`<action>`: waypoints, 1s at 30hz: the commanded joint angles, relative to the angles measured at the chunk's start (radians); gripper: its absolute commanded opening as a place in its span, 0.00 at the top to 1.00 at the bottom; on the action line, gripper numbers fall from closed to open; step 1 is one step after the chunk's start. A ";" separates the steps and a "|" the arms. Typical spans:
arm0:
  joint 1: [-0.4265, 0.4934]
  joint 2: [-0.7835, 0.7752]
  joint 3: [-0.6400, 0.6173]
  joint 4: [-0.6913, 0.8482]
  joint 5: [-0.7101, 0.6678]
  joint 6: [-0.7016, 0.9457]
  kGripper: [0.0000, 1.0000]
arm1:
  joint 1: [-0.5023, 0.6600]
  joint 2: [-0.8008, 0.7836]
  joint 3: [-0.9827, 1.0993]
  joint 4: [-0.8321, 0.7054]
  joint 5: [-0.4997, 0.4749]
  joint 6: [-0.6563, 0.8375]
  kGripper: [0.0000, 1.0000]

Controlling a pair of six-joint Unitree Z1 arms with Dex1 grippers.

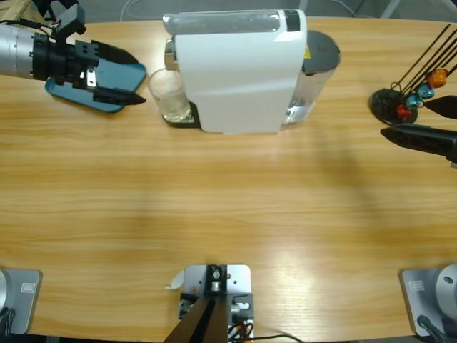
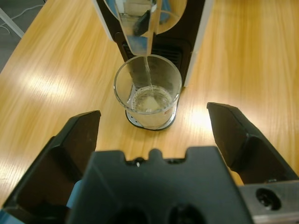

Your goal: Pour coffee

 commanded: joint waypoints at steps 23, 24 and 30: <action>-0.091 0.197 -0.034 -0.117 0.059 -0.028 0.00 | 0.008 0.037 0.023 -0.004 -0.002 0.007 0.00; -0.095 0.200 -0.039 -0.117 0.066 -0.030 0.00 | 0.008 0.037 0.023 -0.004 -0.002 0.007 0.00; -0.099 0.215 -0.064 -0.117 0.089 -0.051 0.00 | 0.008 0.037 0.023 -0.004 -0.004 0.007 0.00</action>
